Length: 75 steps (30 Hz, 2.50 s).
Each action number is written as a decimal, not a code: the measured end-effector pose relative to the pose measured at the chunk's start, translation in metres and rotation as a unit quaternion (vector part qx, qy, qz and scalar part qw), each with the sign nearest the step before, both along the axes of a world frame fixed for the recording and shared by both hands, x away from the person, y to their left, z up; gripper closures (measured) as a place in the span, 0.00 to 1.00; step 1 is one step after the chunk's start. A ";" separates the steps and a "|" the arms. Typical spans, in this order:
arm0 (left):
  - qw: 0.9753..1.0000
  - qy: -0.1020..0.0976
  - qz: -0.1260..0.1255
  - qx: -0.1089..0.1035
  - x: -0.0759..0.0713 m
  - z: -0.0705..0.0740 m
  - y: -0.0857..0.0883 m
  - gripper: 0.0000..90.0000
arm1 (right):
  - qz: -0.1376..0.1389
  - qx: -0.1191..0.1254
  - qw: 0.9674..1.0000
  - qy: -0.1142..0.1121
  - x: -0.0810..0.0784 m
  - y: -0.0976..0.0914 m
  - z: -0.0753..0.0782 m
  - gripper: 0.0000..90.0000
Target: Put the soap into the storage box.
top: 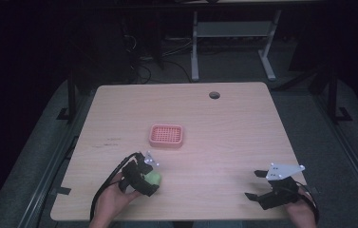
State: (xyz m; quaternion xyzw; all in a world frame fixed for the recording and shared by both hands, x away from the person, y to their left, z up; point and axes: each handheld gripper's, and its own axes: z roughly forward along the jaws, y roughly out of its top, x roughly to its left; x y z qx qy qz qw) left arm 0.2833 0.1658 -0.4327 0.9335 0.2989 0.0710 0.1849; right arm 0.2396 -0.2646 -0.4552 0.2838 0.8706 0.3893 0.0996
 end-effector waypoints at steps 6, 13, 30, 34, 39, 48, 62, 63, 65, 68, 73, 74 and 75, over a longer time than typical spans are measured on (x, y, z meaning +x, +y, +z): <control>1.000 0.001 0.002 0.011 0.000 -0.002 -0.003 0.26 | 0.002 0.001 1.000 -0.001 0.000 0.000 0.000 0.15; 0.999 0.022 0.033 0.006 0.004 -0.005 -0.005 0.27 | 0.001 -0.002 1.000 0.002 0.000 0.002 0.000 0.15; 0.998 0.031 0.046 0.016 0.007 -0.010 -0.010 0.27 | 0.002 -0.004 1.000 0.001 0.000 0.002 -0.001 0.15; 0.998 0.030 0.046 0.019 0.008 -0.012 -0.010 0.26 | 0.002 -0.004 1.000 0.000 0.000 0.002 -0.001 0.15; 0.998 0.031 0.048 0.017 0.007 -0.012 -0.010 0.27 | 0.002 -0.004 1.000 0.000 0.000 0.002 -0.001 0.15; 0.999 0.027 0.038 0.018 0.007 -0.011 -0.010 0.28 | 0.001 -0.004 1.000 0.002 0.000 0.003 -0.002 0.15; 0.999 0.017 0.031 0.017 0.005 -0.010 -0.013 0.29 | 0.000 -0.005 1.000 0.003 0.000 0.002 -0.002 0.15; 0.999 0.017 0.031 0.017 0.005 -0.010 -0.013 0.29 | 0.000 -0.005 1.000 0.003 0.000 0.002 -0.002 0.15; 0.999 0.013 0.031 0.012 0.005 -0.007 -0.015 0.29 | 0.001 -0.004 1.000 0.000 0.000 0.002 -0.002 0.15; 0.999 0.012 0.032 0.008 0.004 -0.006 -0.015 0.29 | 0.001 -0.003 1.000 0.000 0.000 0.002 -0.002 0.15; 0.999 0.016 0.031 0.001 0.003 -0.002 -0.013 0.29 | -0.001 -0.006 1.000 0.003 -0.001 0.002 -0.003 0.15; 0.999 0.014 0.030 0.001 0.003 -0.001 -0.012 0.29 | -0.002 -0.006 1.000 0.003 -0.001 0.002 -0.002 0.15; 0.999 0.013 0.030 0.001 0.003 0.000 -0.012 0.29 | -0.001 -0.006 1.000 0.000 -0.001 0.002 -0.002 0.15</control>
